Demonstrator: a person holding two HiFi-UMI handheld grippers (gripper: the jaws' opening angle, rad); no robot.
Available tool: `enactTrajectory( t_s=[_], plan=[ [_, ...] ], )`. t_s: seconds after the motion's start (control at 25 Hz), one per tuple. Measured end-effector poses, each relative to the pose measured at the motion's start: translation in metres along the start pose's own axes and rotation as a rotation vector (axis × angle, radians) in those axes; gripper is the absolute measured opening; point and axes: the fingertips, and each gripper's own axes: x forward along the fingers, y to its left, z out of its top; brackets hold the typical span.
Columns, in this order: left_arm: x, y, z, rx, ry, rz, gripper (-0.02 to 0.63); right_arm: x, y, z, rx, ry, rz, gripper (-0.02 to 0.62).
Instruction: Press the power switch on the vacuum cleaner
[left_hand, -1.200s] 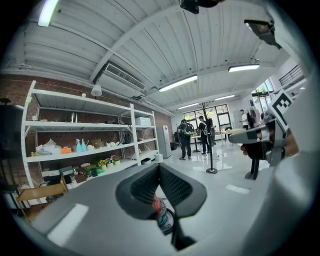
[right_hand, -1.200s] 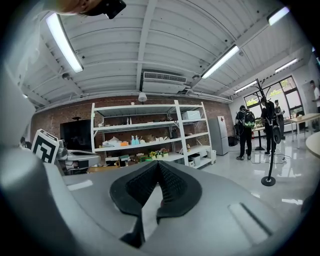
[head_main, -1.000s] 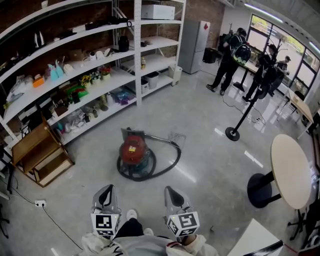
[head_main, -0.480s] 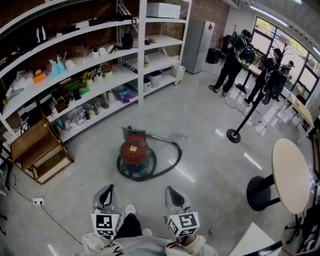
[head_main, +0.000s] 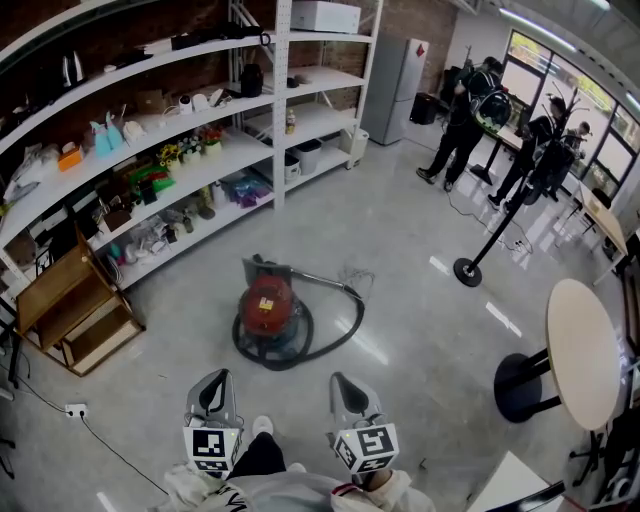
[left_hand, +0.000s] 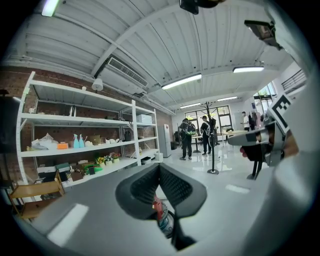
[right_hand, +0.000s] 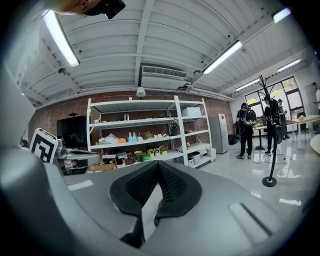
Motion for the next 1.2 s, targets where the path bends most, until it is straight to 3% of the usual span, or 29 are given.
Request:
enactTrajectory(
  t_s=[0.64,1.2],
  plan=[
    [0.061,0.048,-0.007,-0.011,0.067,-0.035,0.000,0.077,-0.003,0.006,0.021,0.031,-0.022,0.000],
    [0.105,0.092,-0.002,-0.031,0.028,-0.058,0.000,0.130,0.002,0.017,-0.010,0.056,-0.056,0.000]
  ],
)
